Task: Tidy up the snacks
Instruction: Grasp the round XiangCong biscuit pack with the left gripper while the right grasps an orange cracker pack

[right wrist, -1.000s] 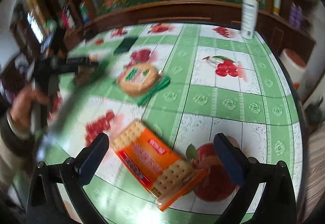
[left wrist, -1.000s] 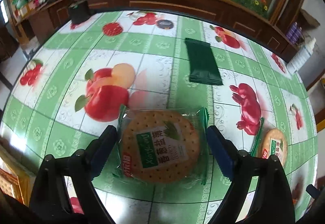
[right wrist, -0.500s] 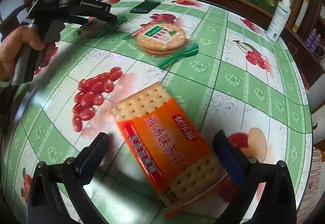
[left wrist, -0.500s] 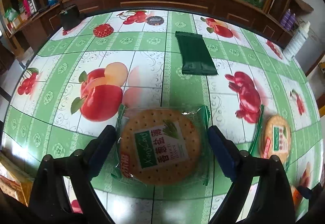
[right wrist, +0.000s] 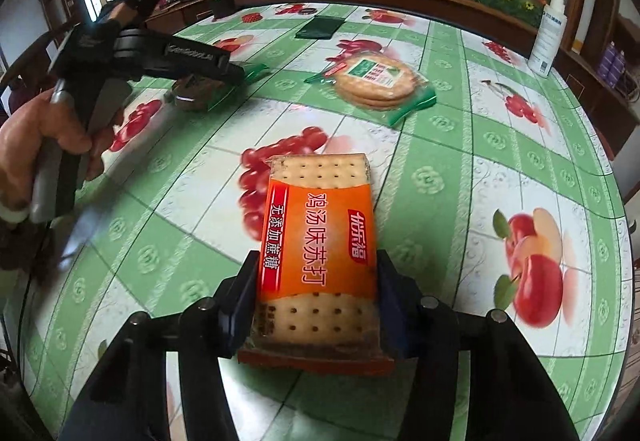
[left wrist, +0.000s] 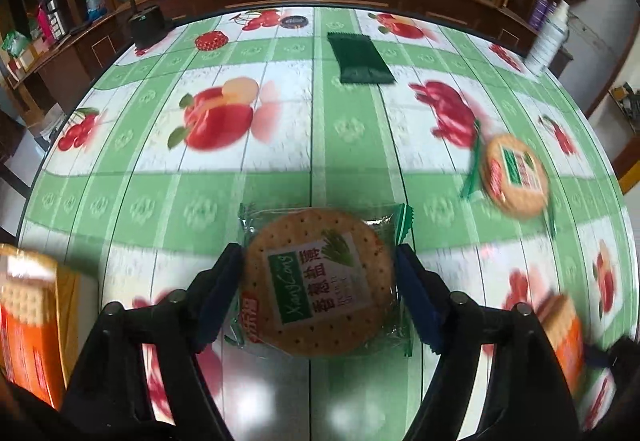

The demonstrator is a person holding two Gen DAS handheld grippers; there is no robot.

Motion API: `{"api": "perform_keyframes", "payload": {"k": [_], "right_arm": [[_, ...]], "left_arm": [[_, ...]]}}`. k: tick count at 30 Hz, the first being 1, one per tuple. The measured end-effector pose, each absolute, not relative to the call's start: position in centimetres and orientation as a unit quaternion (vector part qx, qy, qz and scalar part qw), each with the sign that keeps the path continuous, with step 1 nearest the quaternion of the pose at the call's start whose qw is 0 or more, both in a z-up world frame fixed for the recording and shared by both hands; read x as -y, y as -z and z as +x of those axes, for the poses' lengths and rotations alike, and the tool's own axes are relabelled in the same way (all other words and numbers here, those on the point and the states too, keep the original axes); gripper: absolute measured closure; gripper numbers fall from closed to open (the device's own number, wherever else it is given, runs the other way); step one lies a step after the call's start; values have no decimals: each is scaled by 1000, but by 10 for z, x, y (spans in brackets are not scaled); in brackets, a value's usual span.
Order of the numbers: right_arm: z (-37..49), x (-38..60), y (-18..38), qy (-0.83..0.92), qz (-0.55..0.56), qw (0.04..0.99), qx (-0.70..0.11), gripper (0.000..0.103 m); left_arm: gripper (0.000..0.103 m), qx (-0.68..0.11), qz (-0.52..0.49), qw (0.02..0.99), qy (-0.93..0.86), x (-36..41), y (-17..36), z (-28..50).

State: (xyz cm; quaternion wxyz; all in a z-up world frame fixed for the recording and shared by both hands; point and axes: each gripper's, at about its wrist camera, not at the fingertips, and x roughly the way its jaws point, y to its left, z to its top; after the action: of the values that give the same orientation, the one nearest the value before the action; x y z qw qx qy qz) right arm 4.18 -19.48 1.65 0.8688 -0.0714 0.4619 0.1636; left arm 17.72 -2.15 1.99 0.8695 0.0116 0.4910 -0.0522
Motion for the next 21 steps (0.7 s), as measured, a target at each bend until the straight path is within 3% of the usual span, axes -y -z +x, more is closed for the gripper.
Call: {"api": "perform_keyframes", "payload": {"k": [2,3,5,8,9,10,11,12,21], "right_arm": [[42,192,-20,-145,-82,881,-444,33],[45,191,-17,-140,-80,877,-452,13],[52,187,-13,-136,-79,873,-462,9],[60,189,-9,-131,-59,871,-469,12],[61,191,-10,-134,-45,874,-465,19],[61,192,-12,-128,-45,876,-463,38],[61,193,-13,-126,-49,876,-462,47],[60,193,-14,-126,-48,875,-464,49],[39,177,-20,-152,-36,881,-446,49]], "left_arm": [[27,-490,11,870,55,23,-20,167],[27,-490,11,869,58,23,-20,163],[27,-492,9,868,62,24,-21,156],[27,-490,15,870,59,23,-20,145],[27,-488,16,871,57,22,-20,142],[27,-487,15,871,56,21,-20,139],[26,-486,16,872,55,20,-20,135],[26,-484,16,873,53,19,-20,131],[27,-454,21,890,43,9,-31,94]]}}
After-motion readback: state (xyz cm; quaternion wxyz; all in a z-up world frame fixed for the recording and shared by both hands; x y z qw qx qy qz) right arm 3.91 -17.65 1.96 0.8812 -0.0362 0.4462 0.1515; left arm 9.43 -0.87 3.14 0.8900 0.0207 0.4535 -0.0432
